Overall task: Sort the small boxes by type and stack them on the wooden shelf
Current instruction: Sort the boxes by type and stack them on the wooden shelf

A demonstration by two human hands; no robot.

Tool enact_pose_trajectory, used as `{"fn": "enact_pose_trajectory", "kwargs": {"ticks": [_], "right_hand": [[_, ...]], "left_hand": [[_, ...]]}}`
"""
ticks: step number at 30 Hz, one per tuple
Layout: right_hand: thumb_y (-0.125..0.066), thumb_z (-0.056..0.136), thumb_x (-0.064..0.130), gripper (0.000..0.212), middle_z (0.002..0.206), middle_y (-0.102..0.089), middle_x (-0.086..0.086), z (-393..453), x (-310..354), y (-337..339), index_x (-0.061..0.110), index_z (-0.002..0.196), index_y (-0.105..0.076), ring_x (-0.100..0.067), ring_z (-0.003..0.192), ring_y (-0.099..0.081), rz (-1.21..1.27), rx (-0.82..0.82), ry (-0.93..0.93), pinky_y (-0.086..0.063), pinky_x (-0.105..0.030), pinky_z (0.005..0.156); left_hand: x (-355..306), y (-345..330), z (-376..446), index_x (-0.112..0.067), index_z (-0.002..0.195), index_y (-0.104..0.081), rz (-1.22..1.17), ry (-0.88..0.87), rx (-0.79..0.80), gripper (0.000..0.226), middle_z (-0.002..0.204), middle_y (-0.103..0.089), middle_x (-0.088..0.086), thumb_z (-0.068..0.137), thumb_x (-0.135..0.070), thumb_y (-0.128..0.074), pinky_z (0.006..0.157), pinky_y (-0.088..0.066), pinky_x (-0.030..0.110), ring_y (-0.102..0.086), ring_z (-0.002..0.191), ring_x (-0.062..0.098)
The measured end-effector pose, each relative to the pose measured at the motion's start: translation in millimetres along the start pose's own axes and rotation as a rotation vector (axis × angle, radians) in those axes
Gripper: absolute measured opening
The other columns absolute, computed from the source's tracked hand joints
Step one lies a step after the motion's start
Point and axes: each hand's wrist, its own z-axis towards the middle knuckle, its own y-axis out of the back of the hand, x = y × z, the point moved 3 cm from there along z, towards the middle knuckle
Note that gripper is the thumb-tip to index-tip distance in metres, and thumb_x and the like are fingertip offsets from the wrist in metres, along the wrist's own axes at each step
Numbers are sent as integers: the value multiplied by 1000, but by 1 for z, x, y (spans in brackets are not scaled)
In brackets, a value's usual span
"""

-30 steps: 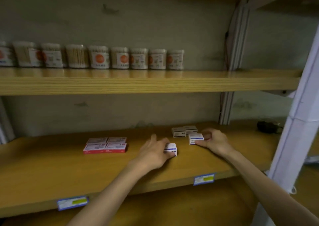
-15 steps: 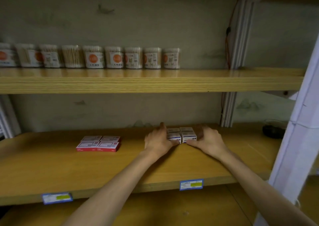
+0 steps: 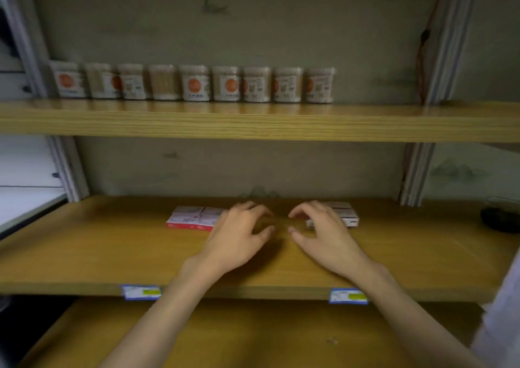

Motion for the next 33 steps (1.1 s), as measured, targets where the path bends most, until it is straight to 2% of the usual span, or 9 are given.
{"fn": "enact_pose_trajectory", "kwargs": {"ticks": [8, 12, 15, 18, 21, 24, 26, 29, 33], "right_hand": [[-66, 90, 36, 21, 106, -57, 14, 8, 136, -73, 32, 110, -61, -7, 100, -56, 75, 84, 193, -46, -30, 89], [-68, 90, 33, 19, 103, -61, 17, 3, 216, -112, 32, 108, -63, -1, 92, -57, 155, 115, 246, -47, -24, 82], [-67, 93, 35, 18, 105, -60, 21, -3, 279, -143, 35, 110, -62, 3, 96, -57, 229, 161, 256, -49, -19, 82], [-66, 93, 31, 16, 103, -61, 19, -8, 340, -177, 33, 108, -63, 1, 95, -60, 303, 175, 270, -52, -22, 82], [-66, 94, 26, 17, 103, -61, 19, -14, 399, -212, 30, 110, -64, 0, 93, -61, 385, 207, 266, -55, -24, 80], [-65, 95, 26, 18, 104, -60, 19, -20, 456, -245, 31, 112, -63, 0, 93, -62, 438, 244, 291, -58, -27, 79], [-64, 94, 23, 19, 103, -62, 16, -21, 490, -265, 29, 112, -64, -4, 90, -63, 473, 249, 327, -58, -30, 77], [-65, 93, 19, 18, 100, -64, 11, -18, 536, -292, 25, 111, -65, -7, 85, -64, 495, 266, 358, -58, -31, 74], [-64, 91, 19, 20, 97, -64, 12, -3, 593, -321, 26, 109, -65, -6, 87, -64, 477, 281, 410, -56, -31, 78]], "left_hand": [[96, 77, -107, -36, 125, -57, 115, 96, -68, 36, 122, -56, -16, 91, -48, -55, 89, -48, 39, -55, 116, 14], [153, 123, -171, -39, 125, -58, 73, 155, -104, 32, 120, -56, -22, 94, -48, -55, 85, -49, 35, -58, 107, 7], [194, 158, -220, -43, 125, -56, 34, 206, -130, 32, 115, -56, -24, 94, -50, -53, 81, -52, 32, -59, 97, -1], [234, 194, -267, -42, 123, -59, 6, 233, -176, 29, 111, -58, -22, 94, -45, -57, 83, -52, 32, -59, 94, -1], [273, 228, -312, -41, 123, -59, 15, 254, -204, 28, 109, -57, -23, 96, -45, -55, 84, -51, 30, -57, 96, -1], [312, 260, -351, -39, 126, -58, 45, 284, -214, 35, 109, -58, -21, 94, -48, -48, 84, -52, 35, -59, 96, 2], [338, 277, -373, -37, 127, -59, 62, 300, -216, 35, 114, -59, -19, 95, -46, -50, 85, -52, 37, -60, 101, 3], [376, 300, -402, -37, 130, -58, 64, 337, -227, 35, 117, -58, -20, 97, -46, -53, 86, -51, 33, -59, 105, 3], [424, 331, -429, -38, 135, -54, 94, 374, -240, 42, 117, -56, -19, 96, -52, -48, 87, -49, 31, -57, 108, 4]]}}
